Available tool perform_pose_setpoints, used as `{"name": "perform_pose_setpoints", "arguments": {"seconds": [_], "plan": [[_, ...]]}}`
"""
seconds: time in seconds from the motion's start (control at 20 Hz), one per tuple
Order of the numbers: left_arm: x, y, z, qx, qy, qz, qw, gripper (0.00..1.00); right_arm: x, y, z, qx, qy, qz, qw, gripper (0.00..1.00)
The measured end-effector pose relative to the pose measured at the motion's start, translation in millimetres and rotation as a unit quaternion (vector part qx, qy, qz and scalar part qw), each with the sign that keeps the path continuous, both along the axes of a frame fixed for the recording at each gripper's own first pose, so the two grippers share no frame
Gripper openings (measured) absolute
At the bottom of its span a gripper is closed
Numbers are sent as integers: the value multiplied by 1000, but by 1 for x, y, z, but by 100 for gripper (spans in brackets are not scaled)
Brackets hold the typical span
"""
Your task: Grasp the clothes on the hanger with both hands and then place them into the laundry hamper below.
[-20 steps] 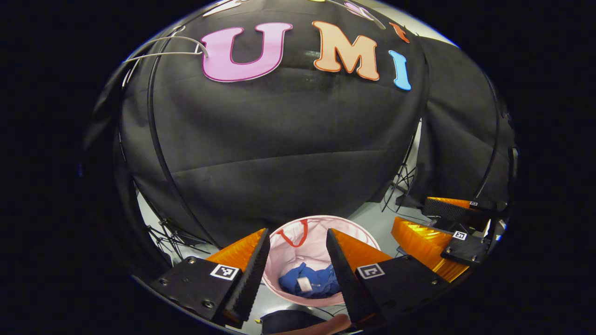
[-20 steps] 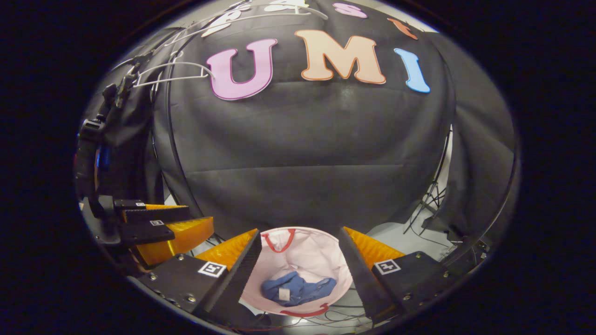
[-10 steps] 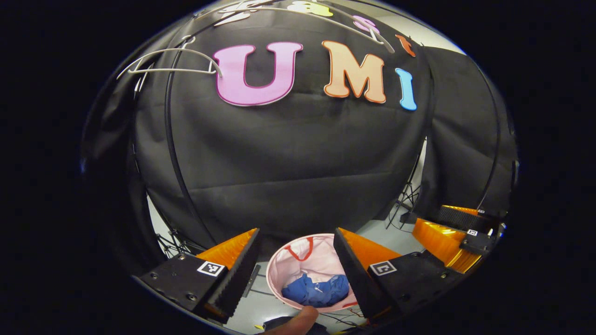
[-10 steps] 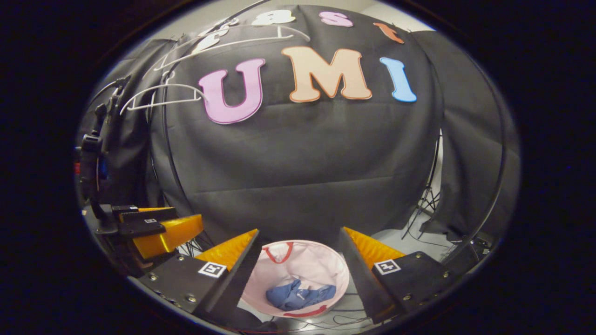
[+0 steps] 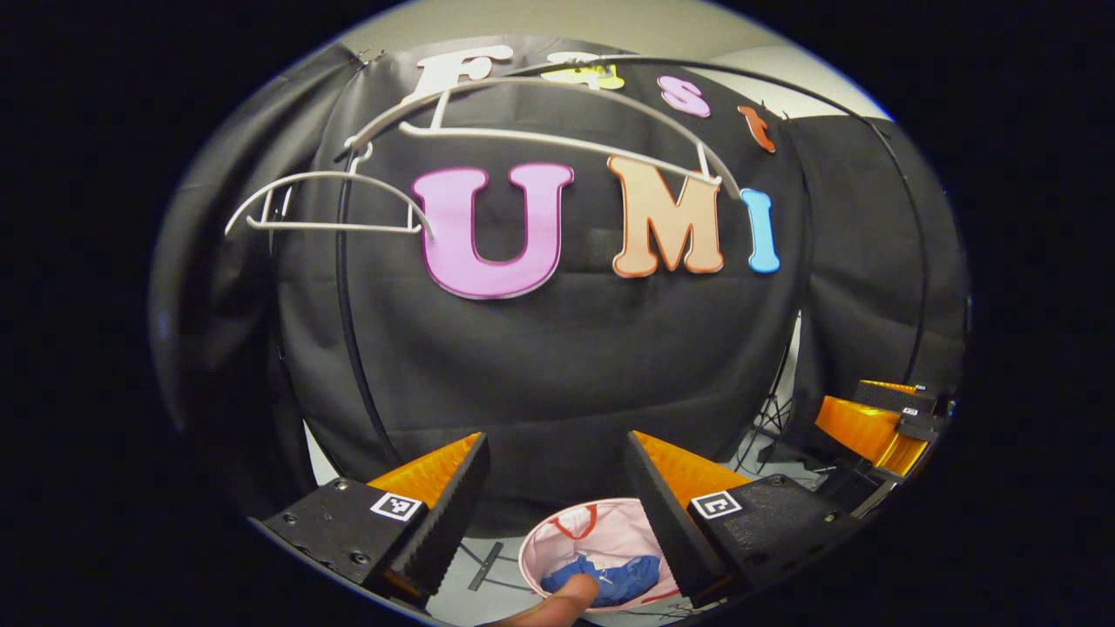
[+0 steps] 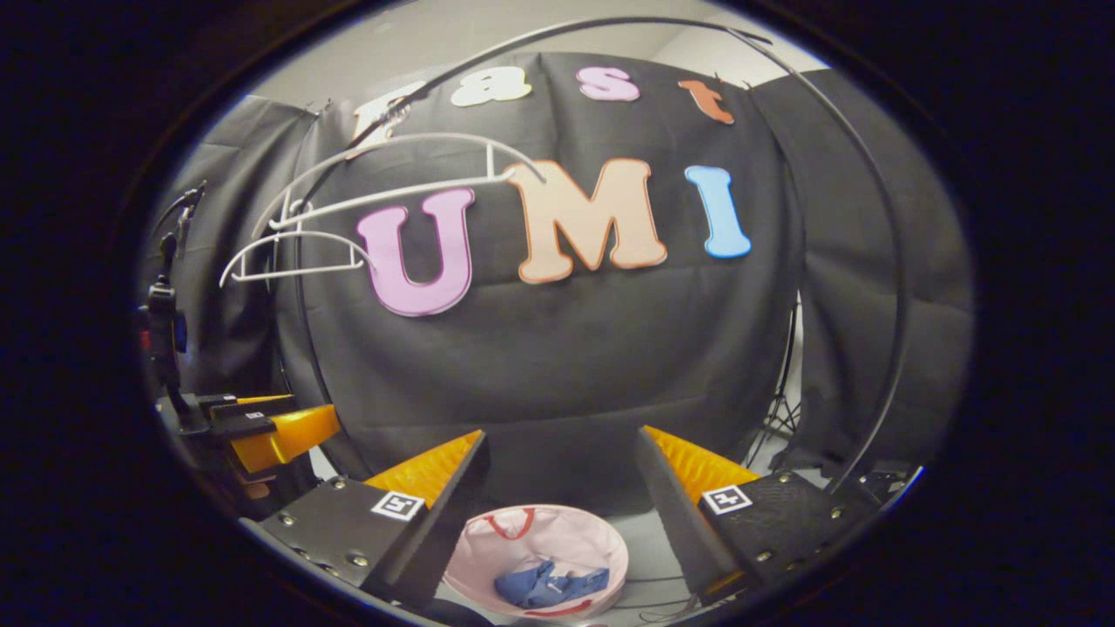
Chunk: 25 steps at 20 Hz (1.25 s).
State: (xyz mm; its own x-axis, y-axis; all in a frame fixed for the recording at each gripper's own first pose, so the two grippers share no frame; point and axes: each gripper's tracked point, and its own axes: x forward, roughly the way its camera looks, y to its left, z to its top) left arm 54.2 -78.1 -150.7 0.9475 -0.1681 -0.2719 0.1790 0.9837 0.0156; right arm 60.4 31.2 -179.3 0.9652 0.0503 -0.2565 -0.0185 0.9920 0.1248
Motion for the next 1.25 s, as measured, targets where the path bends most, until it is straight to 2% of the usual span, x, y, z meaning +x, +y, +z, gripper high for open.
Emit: {"name": "perform_pose_setpoints", "arguments": {"seconds": [0.1,0.15,0.25,0.35,0.4,0.45,0.5,0.55,0.7,0.75,0.8,0.85,0.95,1.05,1.25], "plan": [[-3,0,26,-7,-21,4,1000,95,-9,2,33,-1,-21,7,1000,96],[-4,0,40,-8,-33,6,999,96,-12,1,50,-5,-33,7,999,100],[-8,-1,67,-12,-62,9,998,95,-21,4,78,-5,-49,15,999,100],[-17,-1,85,-19,-76,9,997,94,-34,11,99,3,-63,25,998,96],[-21,-1,92,-25,-82,11,996,94,-37,10,108,5,-71,29,997,100],[-23,-1,99,-33,-86,12,996,94,-42,10,114,6,-76,33,997,98],[-27,-3,103,-41,-87,11,995,95,-47,9,116,7,-78,36,996,96],[-29,-6,107,-46,-89,7,995,94,-52,7,118,7,-81,38,996,100],[-37,-15,113,-32,-100,2,994,94,-67,-8,117,18,-88,35,995,100],[-40,-19,115,-27,-103,3,994,94,-70,-14,116,19,-89,34,995,96],[-43,-22,114,-23,-103,4,994,94,-71,-25,113,21,-90,27,995,100],[-45,-29,116,-23,-103,4,994,94,-72,-34,112,26,-90,23,995,96],[-51,-45,121,-24,-114,-1,993,94,-78,-38,108,41,-89,32,995,100],[-54,-51,127,-22,-126,9,992,94,-82,-47,104,46,-86,40,994,96],[-65,-68,128,-38,-118,13,992,95,-91,-57,109,56,-91,53,993,100]]}}
